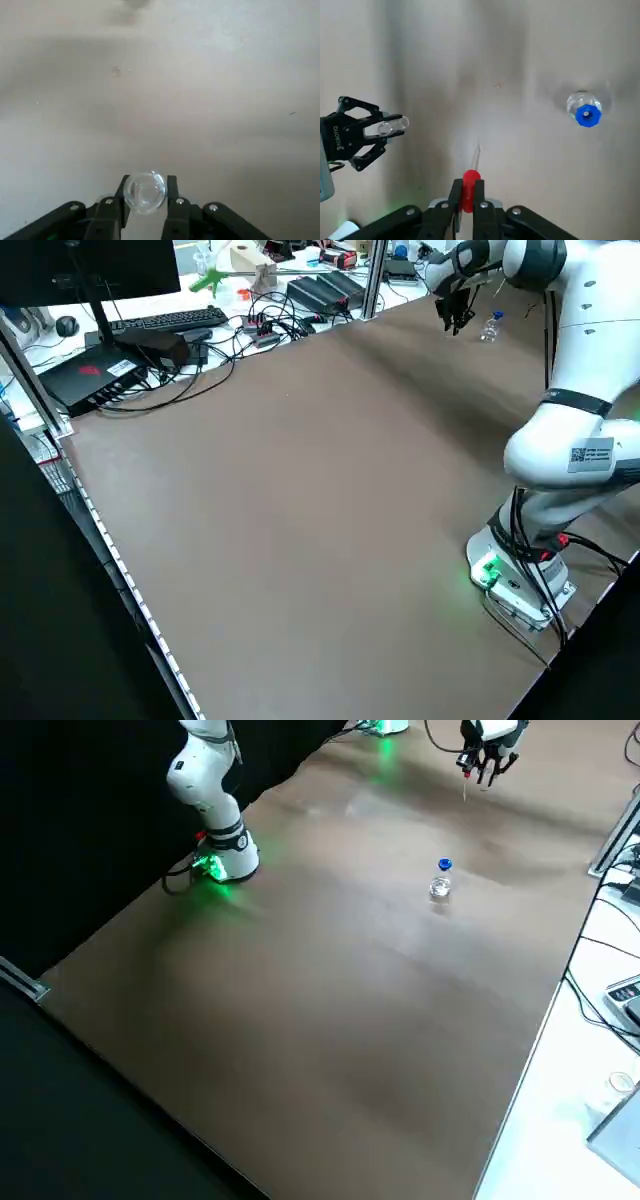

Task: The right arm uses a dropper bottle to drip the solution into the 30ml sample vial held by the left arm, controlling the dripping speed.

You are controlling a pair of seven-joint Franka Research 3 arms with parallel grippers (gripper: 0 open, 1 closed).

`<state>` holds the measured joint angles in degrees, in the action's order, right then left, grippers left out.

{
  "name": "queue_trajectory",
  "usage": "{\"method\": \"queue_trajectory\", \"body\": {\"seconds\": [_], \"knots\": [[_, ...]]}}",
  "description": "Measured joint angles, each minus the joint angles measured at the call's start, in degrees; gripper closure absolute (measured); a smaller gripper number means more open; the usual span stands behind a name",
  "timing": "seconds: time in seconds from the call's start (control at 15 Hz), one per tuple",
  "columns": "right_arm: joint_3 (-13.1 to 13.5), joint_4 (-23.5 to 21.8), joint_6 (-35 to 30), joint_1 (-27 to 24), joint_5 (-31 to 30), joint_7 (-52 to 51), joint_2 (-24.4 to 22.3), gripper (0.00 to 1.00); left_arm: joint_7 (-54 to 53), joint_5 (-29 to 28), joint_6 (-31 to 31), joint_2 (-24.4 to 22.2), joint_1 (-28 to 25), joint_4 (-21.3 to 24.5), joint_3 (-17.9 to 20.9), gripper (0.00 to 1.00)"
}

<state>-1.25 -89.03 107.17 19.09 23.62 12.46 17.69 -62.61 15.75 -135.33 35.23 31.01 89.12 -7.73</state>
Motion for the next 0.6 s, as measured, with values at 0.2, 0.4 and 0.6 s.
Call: {"method": "queue_trajectory", "body": {"seconds": [0.2,0.4,0.6], "knots": [[0.0,0.0,0.0,0.5,1.3,0.2,0.0,0.88,0.0,0.0,0.0,0.0,0.0,0.0,0.0,0.69],[-0.1,0.0,0.1,1.3,2.6,0.2,0.0,0.88,0.0,0.0,0.0,0.0,0.0,0.0,0.0,0.69],[-0.1,0.0,0.1,1.8,3.2,0.3,0.0,0.88,0.0,0.0,0.0,0.1,0.0,0.0,0.0,0.69]]}}
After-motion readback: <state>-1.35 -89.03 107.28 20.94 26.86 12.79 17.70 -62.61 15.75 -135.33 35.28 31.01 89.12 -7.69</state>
